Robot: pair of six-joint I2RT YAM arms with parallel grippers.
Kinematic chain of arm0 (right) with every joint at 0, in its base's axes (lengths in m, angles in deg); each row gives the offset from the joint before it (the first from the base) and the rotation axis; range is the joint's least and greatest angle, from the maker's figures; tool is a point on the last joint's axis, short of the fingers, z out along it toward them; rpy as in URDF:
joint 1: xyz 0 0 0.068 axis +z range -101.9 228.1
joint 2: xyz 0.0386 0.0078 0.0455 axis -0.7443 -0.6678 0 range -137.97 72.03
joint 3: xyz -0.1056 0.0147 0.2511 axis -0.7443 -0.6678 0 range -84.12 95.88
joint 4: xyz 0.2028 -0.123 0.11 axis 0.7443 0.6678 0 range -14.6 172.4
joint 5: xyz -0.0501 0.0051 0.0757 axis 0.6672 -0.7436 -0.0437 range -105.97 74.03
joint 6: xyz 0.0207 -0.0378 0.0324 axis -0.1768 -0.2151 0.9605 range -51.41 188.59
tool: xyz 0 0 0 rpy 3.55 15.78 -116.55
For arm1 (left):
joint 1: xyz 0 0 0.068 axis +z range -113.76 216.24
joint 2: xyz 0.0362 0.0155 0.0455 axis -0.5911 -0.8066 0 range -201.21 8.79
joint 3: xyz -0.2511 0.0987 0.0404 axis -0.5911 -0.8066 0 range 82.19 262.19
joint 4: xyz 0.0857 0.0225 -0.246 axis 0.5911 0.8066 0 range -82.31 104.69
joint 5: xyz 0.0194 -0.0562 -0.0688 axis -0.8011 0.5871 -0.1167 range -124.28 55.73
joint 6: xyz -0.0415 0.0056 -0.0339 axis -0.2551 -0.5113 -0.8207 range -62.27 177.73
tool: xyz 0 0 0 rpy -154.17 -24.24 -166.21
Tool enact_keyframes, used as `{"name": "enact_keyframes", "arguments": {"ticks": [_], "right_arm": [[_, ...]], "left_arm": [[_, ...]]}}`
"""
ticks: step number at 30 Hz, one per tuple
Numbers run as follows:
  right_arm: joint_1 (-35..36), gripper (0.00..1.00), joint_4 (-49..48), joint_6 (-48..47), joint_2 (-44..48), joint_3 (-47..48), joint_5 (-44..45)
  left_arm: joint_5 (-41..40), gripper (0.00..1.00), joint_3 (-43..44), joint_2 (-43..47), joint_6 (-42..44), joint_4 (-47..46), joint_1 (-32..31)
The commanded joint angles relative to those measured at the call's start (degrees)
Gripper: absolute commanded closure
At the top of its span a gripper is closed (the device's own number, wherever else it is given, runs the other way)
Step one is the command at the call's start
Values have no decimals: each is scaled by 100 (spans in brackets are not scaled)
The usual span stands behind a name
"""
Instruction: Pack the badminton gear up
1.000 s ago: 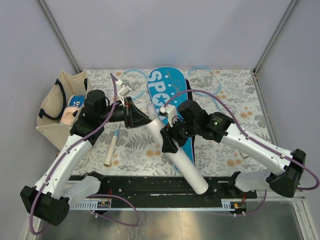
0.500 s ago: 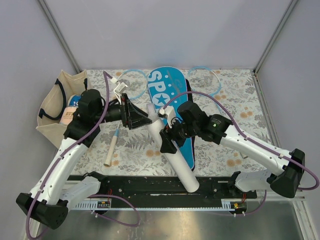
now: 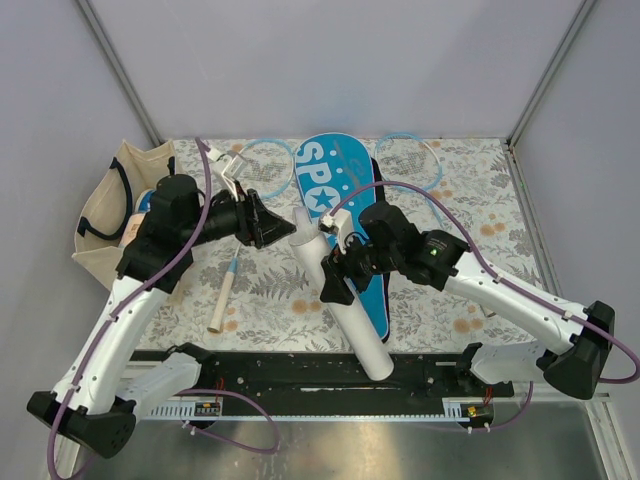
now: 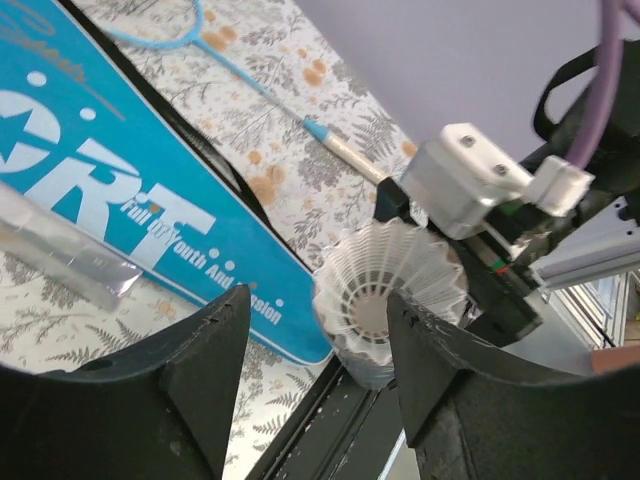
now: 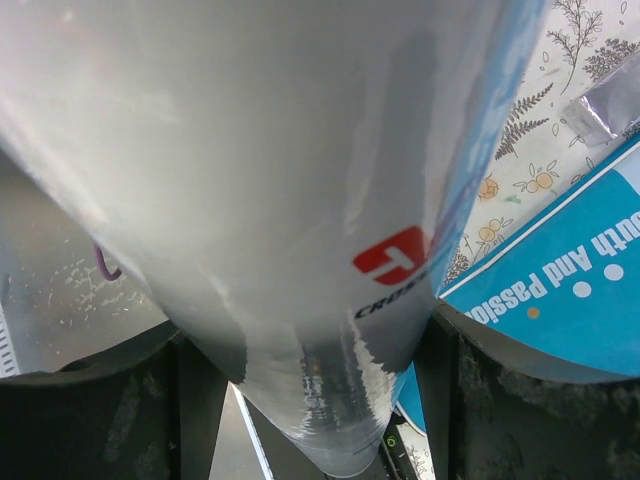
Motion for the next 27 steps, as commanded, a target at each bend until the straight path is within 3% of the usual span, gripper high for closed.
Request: {"name": "enact_keyframes", "arguments": {"ticks": [1, 14, 22, 24, 27], "right_arm": [[-39, 71, -310, -54, 198, 125, -29], [-30, 72, -565, -203, 22, 538, 604], [-30, 72, -670, -168, -57, 547, 604], [-39, 72, -661, -142, -40, 530, 587], [-22, 72, -626, -63, 4, 512, 490]], "left_arm": [[-248, 39, 191, -115, 412, 319, -15], [350, 38, -477, -458, 70, 345, -305], [500, 32, -390, -581, 193, 801, -358], [20, 30, -145, -512, 394, 1056, -349], [-790, 21, -21, 49, 483, 681, -349]]}}
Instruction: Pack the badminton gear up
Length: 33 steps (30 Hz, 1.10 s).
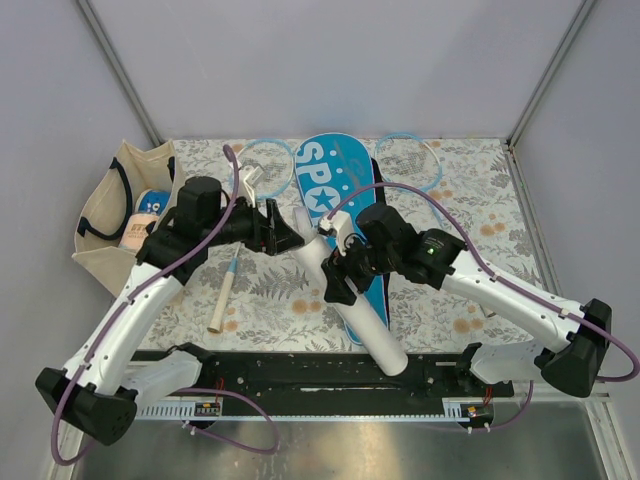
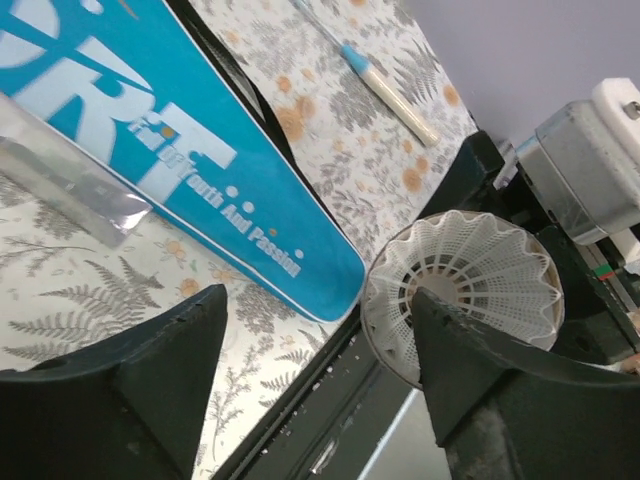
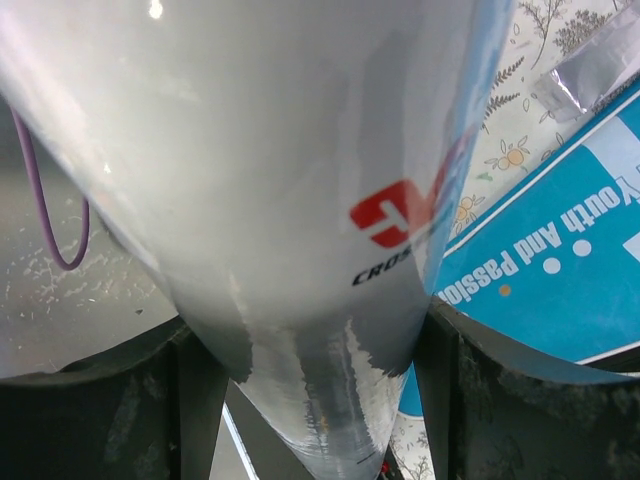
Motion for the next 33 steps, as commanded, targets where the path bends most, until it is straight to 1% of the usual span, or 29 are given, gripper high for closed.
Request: {"name": "enact_keyframes", "arguments": {"ticks": [1, 4, 8, 10, 13, 17, 20, 25, 29, 33], "right_arm": [[-41, 72, -902, 237, 112, 451, 123], [-41, 72, -849, 325, 147, 504, -35], [-41, 72, -805, 562, 191, 670, -159], [-41, 72, -744, 763, 173, 915, -220], [-76, 72, -743, 983, 147, 1145, -168], [-190, 72, -1015, 1378, 129, 1339, 227], [-278, 72, -1480, 1704, 173, 1304, 412], [-287, 73, -2648, 2082, 393, 918, 562], [-287, 73, -3589, 2337, 533, 540, 615], [-287, 73, -4477, 2592, 604, 171, 571]], "left_arm": [[-643, 14, 286, 728, 260, -85, -144], [-574, 4, 382, 1019, 181, -674, -126], [-328, 1, 531, 1222, 93, -1150, -135], [-170, 1, 619, 1370, 136, -1282, -126], [-29, 1, 611, 1529, 251, -1230, -135], [-21, 1, 480, 1687, 365, -800, -135], [269, 1, -72, 1959, 243, -825, -135], [665, 2, -917, 2285, 40, -1325, -135], [1043, 2, -1269, 2163, 58, -1633, -135], [1351, 3, -1419, 1847, 14, -2090, -144]]}}
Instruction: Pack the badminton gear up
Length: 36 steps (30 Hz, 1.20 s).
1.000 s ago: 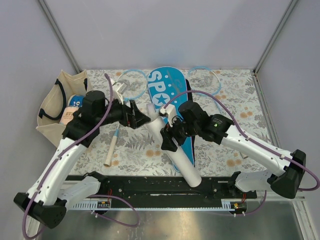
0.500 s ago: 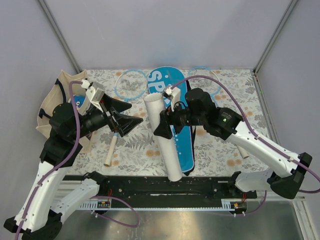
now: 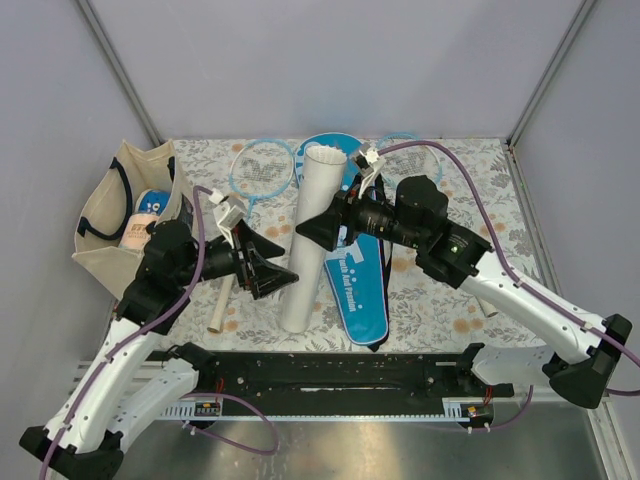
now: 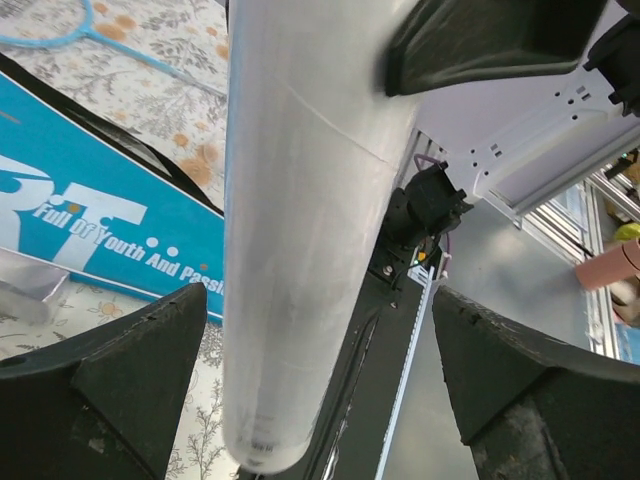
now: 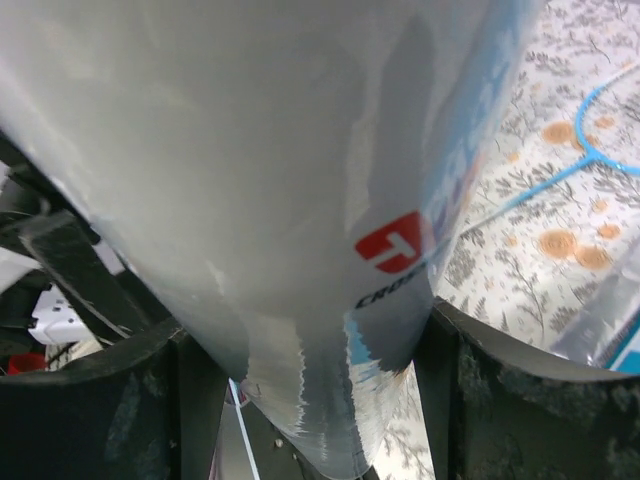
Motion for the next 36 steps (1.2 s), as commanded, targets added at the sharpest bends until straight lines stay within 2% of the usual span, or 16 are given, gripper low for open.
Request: {"name": "enact_keyframes", "arguments": {"ticks": [1, 5, 9, 18, 21, 24, 28, 30, 33, 36], "right_arm": [[-18, 73, -1743, 503, 221, -324, 103], [-27, 73, -2473, 880, 230, -781, 6], [-36, 73, -2957, 1110, 213, -1159, -90], [-71, 72, -2941, 1259, 327, -1467, 94], [-80, 72, -2783, 1312, 275, -1432, 225], [-89, 72, -2677, 1364, 178, -1388, 278], [-98, 72, -2625, 1461, 55, -1309, 270], [-106, 72, -2511, 1444, -7, -1213, 191], [-106, 70, -2317, 1452, -42, -1168, 217], [-124, 57, -2080, 1531, 28, -1282, 348]], "left_arm": [[575, 3, -106, -274, -73, -998, -10], [655, 4, -255, -529, -170, -1481, -19], [480, 7, -335, -775, -135, -1579, -19], [575, 28, -554, -995, -100, -1815, -80], [576, 27, -703, -1012, -249, -2044, -168], [541, 16, -739, -1092, -302, -2062, -256], [452, 16, -836, -1039, -197, -2053, -327], [505, 21, -853, -1039, -170, -2045, -318], [593, 39, -809, -1092, -74, -1843, -327], [427, 51, -774, -1083, -39, -1685, -327]]}}
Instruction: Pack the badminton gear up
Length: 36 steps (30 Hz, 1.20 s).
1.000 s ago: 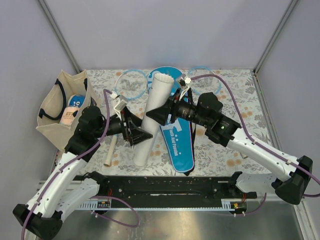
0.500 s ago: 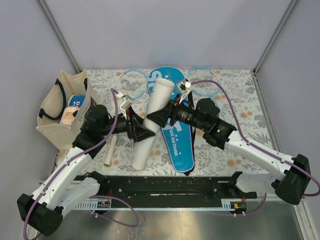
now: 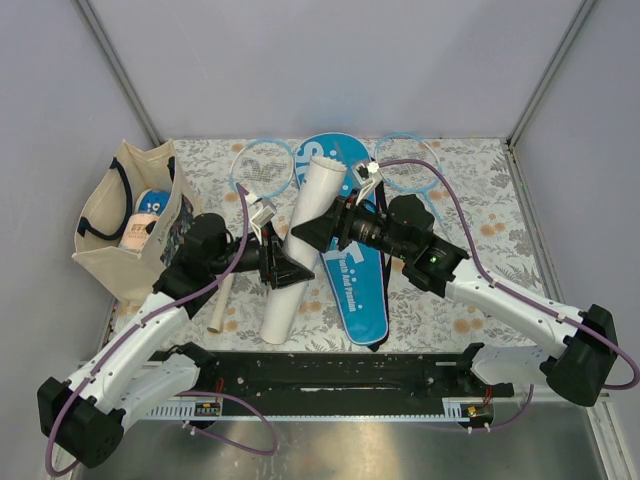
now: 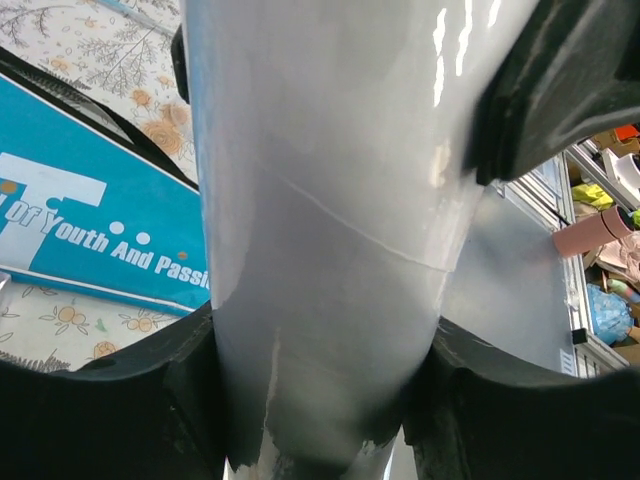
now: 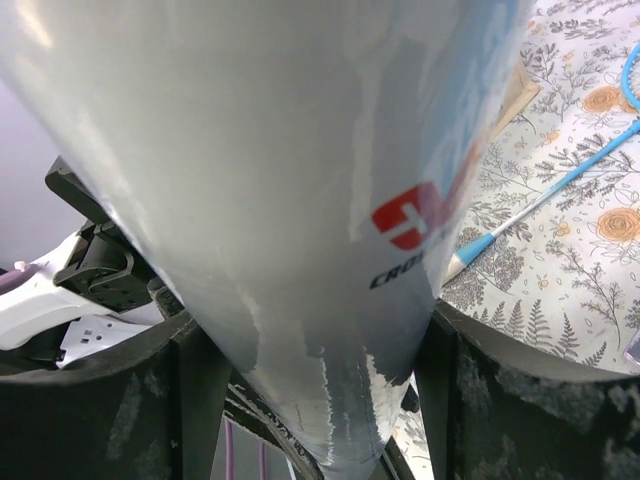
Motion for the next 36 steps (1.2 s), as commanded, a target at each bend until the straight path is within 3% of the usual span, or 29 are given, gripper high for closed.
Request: {"name": "enact_keyframes", "arguments": {"ticks": [1, 4, 6, 14, 20, 23, 24, 31, 36], "right_arm": [[-71, 50, 228, 139, 161, 141, 257], [-124, 29, 527, 122, 389, -70, 424], [-159, 20, 668, 122, 556, -228, 503], [-203, 15, 1545, 350, 1312, -607, 986], [-212, 18, 2118, 877, 1559, -1002, 1320], [-282, 38, 2215, 913, 1542, -1187, 1582], [-370, 39, 2346, 982, 1498, -1231, 1706], [-1546, 44, 3198, 1685, 1041, -1503, 2269], [-2162, 46, 4752, 2686, 646, -1311, 3533]], "left_arm": [[-118, 52, 128, 25, 180, -34, -23], [-320, 55, 216, 130, 329, 124, -23], [-399, 54, 199, 192, 374, 116, -23], [-847, 54, 76, 333, 321, 27, -23], [-1918, 54, 67, 719, 488, 300, -23], [-2236, 54, 58, 895, 602, 388, -23], [-2280, 54, 67, 939, 628, 406, -23], [-2220, 52, 32, 1325, 1094, 871, -23], [-1789, 50, -187, 1659, 1446, 1013, -23]]}}
